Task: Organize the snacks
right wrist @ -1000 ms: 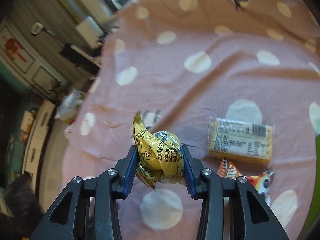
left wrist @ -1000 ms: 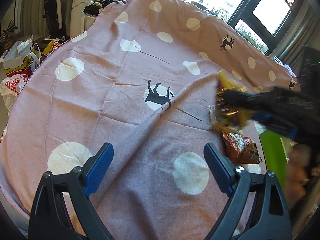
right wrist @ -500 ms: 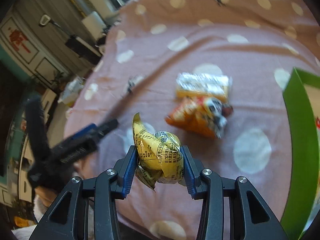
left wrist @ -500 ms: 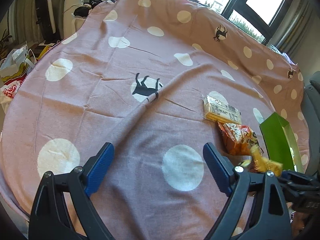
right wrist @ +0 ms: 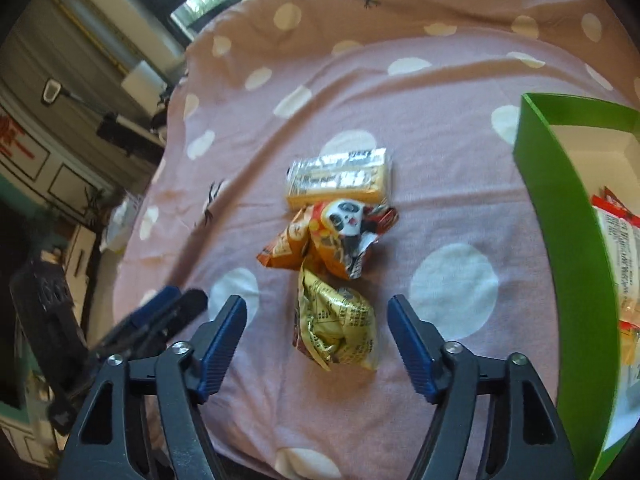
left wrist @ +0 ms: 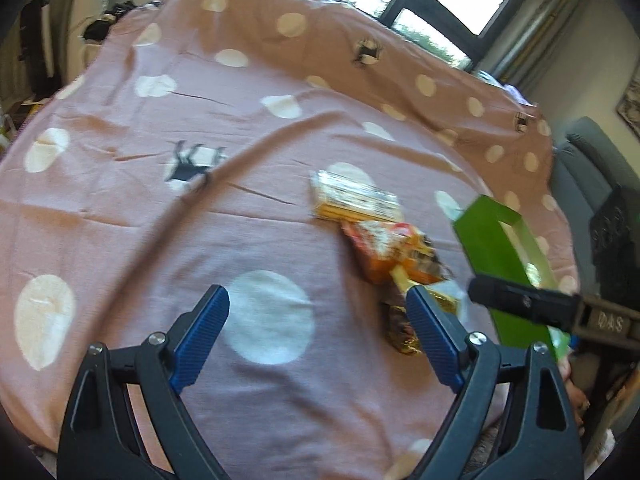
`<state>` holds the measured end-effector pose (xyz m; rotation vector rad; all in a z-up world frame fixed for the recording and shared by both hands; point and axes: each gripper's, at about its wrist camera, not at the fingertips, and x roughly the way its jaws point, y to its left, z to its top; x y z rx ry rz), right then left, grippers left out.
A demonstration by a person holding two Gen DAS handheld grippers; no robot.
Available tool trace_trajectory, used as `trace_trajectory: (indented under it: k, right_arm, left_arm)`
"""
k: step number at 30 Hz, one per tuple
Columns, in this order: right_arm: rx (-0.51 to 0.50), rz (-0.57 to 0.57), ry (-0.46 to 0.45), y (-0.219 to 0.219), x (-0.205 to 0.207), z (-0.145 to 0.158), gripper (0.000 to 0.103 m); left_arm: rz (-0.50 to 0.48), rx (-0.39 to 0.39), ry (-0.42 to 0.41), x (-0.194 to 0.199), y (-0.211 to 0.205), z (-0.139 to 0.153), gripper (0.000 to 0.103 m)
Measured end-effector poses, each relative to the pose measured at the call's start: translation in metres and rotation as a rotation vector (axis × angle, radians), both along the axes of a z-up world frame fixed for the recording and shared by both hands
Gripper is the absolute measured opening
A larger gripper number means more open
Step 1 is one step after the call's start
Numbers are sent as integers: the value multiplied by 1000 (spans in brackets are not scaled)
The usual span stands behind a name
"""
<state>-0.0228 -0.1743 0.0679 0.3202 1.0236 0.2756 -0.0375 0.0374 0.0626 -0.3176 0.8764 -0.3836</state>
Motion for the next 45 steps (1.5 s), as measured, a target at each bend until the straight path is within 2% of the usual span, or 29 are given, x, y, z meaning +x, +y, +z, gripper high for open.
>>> trace_trajectory:
  k: [3,8,10,13,14,18,21,24,28,31,39,45]
  right_arm:
    - [35,-47,8,-13,2,-3,75]
    - [109,-52,57,-22,14,-17,75]
    - [126,-47,67,-21,14,-22,66]
    - [105,-34,66,-18,16,-23,42]
    - [103,-30,61,-17,16,-23,39]
    - [92,-26,71,-16,14,-27,37]
    - [111,-3,97,-15,19,-35,33]
    - [110,8,103,-12,20,-40,31]
    - [83,24,107,-8,21,-43,31]
    - [99,21,108,-8,23,-48,31]
    - [111,33,80,-8,17,-39,32]
    - [126,37,-22,-16,1,-8,32]
  left_arm:
    - [-62,-31,-2,-3,-15,-1,90]
    - [-148,-49,3,-7,-44,-4,90]
    - [-165,-61,19,-5,-54,-7,89]
    - [-191,-71,43,-1,-67,-13,82]
    - [-200,-74,49,0,-70,-15,81]
    - [-222,-75,72,3,-81,-23,78]
    - [-237,-70,92,6,-89,-29,66]
    - [-235,-48,110,10,-93,-35,59]
    - [-240,-47,124,14,-95,-40,57]
    - [-243,-49,124,15,-93,-41,56]
    - [-245,-50,84,7,-93,-26,49]
    - [-264,-16,-29,-6,-104,11,48]
